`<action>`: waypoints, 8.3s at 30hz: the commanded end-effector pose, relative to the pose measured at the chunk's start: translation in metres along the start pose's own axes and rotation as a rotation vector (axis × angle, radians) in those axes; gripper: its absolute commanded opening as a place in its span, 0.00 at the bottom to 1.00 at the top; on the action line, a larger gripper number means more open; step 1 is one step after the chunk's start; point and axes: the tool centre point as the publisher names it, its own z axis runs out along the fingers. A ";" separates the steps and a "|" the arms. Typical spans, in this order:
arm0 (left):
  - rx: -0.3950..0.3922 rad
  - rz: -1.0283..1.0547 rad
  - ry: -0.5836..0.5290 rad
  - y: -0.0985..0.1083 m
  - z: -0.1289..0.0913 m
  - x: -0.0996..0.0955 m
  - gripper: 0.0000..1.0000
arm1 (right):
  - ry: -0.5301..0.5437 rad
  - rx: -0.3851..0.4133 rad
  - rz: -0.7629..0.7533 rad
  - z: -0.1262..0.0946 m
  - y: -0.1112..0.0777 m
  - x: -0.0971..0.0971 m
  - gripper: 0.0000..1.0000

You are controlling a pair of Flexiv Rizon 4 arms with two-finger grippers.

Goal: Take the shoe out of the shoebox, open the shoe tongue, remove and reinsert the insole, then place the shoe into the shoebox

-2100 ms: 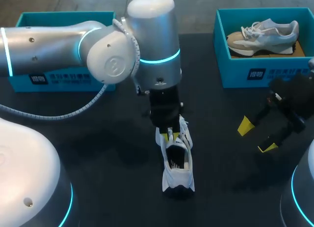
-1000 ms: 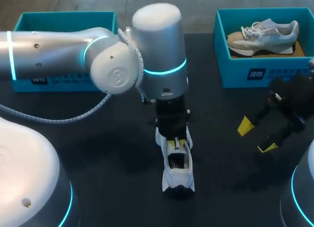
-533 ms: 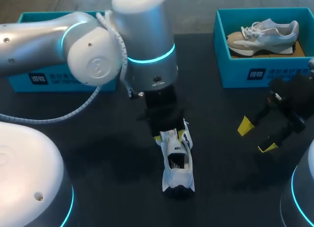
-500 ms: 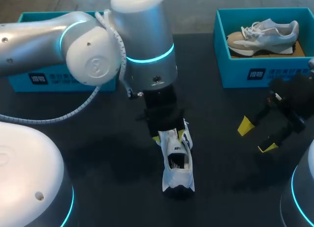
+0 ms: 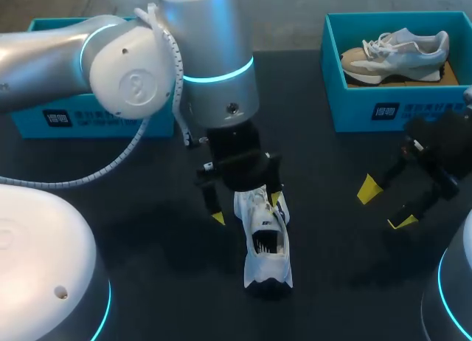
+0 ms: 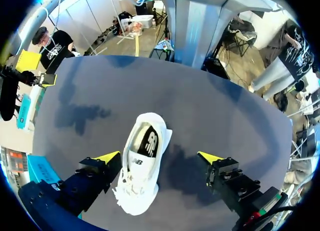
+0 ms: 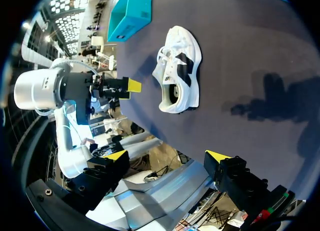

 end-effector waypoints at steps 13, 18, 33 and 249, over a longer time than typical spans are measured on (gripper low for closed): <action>-0.087 -0.746 -0.028 -0.059 0.020 -0.004 1.00 | -0.001 -0.002 0.001 0.001 -0.001 0.000 1.00; -0.090 -0.953 -0.099 -0.052 0.016 0.003 1.00 | -0.001 -0.002 0.001 0.001 -0.001 0.000 1.00; -0.178 -1.165 -0.114 -0.048 0.025 -0.001 1.00 | -0.001 -0.002 0.001 0.001 -0.001 0.000 1.00; -0.178 -1.240 -0.147 0.394 -0.258 0.227 0.00 | -0.001 -0.002 0.001 0.001 -0.001 0.000 1.00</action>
